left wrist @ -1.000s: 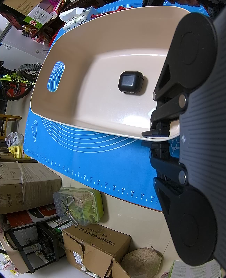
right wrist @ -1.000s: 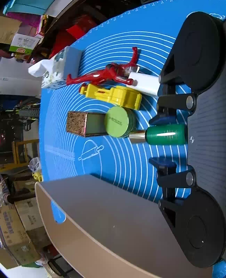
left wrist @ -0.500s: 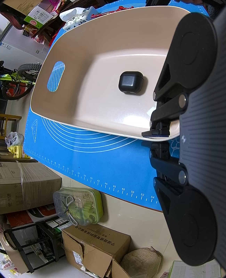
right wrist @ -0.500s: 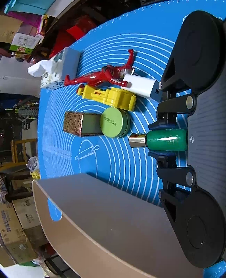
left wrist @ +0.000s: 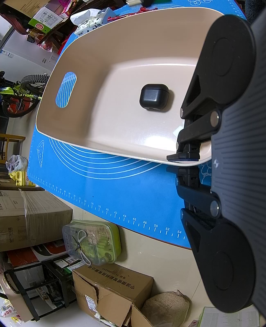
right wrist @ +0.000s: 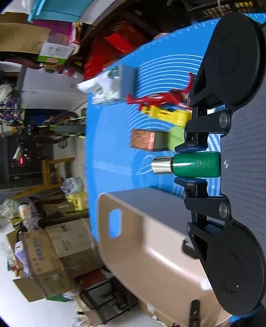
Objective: Organize rigid objects
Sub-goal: 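Carry the green bottle into the bin and release it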
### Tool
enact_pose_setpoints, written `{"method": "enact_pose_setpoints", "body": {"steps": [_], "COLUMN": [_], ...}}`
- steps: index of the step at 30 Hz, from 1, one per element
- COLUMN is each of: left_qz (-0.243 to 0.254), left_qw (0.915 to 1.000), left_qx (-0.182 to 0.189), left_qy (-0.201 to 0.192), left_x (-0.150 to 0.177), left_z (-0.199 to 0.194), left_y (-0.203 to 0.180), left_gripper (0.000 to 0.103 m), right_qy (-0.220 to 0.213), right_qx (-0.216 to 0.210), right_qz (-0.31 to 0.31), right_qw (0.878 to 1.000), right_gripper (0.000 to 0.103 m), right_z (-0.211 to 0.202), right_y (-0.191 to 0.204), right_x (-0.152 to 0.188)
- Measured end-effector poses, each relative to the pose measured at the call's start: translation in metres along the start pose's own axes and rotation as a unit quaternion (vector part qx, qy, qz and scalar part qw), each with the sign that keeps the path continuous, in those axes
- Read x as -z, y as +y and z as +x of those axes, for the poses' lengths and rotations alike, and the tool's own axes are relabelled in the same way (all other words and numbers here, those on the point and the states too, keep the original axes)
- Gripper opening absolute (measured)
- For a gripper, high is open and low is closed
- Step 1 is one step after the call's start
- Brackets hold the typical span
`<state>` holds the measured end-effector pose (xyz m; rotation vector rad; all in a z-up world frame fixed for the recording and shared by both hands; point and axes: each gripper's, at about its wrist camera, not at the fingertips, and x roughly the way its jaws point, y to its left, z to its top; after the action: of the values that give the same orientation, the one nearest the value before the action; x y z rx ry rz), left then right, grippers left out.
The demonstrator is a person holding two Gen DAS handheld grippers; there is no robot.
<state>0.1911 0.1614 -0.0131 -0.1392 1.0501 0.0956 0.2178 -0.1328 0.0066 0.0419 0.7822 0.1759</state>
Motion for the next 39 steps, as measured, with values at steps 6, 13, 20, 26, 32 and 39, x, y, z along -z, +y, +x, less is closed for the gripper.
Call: {"method": "enact_pose_setpoints", "body": {"steps": [6, 13, 20, 26, 32, 39], "left_qz": [0.000, -0.001, -0.001, -0.001, -0.001, 0.000], "left_qw": [1.0000, 1.0000, 1.0000, 1.0000, 1.0000, 1.0000], "left_qx": [0.000, 0.000, 0.000, 0.000, 0.000, -0.001], "left_qy": [0.000, 0.000, 0.000, 0.001, 0.001, 0.001], "left_x": [0.000, 0.001, 0.001, 0.001, 0.001, 0.001], "left_z": [0.000, 0.000, 0.000, 0.000, 0.000, 0.000], "left_y": [0.000, 0.001, 0.001, 0.001, 0.000, 0.000], "left_gripper": [0.006, 0.006, 0.006, 0.005, 0.005, 0.005], "right_qy": [-0.042, -0.058, -0.016, 0.036, 0.092, 0.155], "right_qx": [-0.019, -0.052, -0.077, -0.085, -0.080, -0.065], "right_qz": [-0.014, -0.046, -0.088, -0.106, -0.139, -0.172], "right_qw": [0.999, 0.996, 0.993, 0.990, 0.983, 0.971], "right_gripper": [0.033, 0.033, 0.033, 0.033, 0.033, 0.033], "right_z": [-0.023, -0.021, 0.007, 0.038, 0.064, 0.085], "right_y": [0.017, 0.058, 0.109, 0.138, 0.156, 0.170], "right_x": [-0.027, -0.049, -0.049, -0.037, -0.023, -0.007]}}
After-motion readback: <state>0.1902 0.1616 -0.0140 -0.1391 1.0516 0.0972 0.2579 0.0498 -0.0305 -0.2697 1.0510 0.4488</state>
